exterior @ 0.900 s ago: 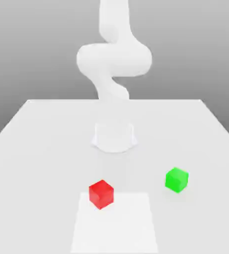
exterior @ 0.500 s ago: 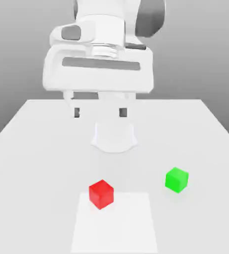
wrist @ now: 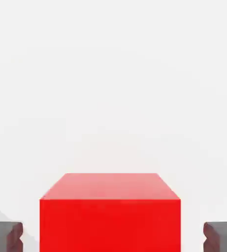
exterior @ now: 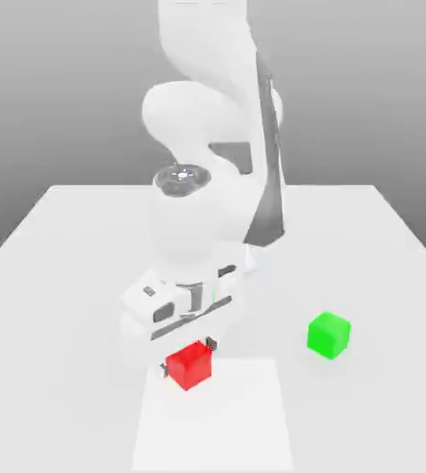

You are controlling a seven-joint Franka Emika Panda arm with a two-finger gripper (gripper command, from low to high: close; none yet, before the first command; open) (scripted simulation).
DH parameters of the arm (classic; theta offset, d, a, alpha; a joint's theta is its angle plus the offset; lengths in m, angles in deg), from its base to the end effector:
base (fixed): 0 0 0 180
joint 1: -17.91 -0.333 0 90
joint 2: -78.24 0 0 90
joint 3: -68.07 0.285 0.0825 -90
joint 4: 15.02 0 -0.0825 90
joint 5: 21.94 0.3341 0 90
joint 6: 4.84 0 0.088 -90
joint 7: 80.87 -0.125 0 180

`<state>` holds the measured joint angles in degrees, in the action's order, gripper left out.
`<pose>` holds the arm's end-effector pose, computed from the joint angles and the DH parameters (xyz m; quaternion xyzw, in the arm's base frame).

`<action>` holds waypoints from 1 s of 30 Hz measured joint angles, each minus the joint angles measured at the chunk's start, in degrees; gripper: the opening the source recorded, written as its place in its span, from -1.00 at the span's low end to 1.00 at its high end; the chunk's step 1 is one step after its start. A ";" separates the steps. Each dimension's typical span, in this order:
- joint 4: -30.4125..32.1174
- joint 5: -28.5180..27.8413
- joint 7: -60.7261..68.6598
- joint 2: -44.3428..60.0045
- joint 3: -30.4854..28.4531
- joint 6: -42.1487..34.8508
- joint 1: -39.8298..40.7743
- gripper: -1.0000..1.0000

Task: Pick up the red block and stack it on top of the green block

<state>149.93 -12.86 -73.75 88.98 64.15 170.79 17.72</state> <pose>0.3269 -0.0357 0.1458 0.9988 -0.0488 0.0002 0.0004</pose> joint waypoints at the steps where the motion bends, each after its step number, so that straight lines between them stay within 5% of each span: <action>1: 0.00 -0.02 -0.02 0.00 0.00 -0.03 0.01 -1.00; 6: 0.27 -1.07 -0.79 -1.66 -1.13 -1.50 -0.84 -1.00; 12: 2.03 -10.10 -7.22 -13.56 -3.57 -11.51 -0.63 -1.00; 25: 5.05 -1.39 -20.92 -27.07 15.16 -21.84 -23.18 -1.00; 30: 5.10 -2.42 -24.12 -21.33 18.40 -16.04 -24.55 -1.00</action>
<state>155.03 -15.29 -97.87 67.66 82.55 154.75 -6.83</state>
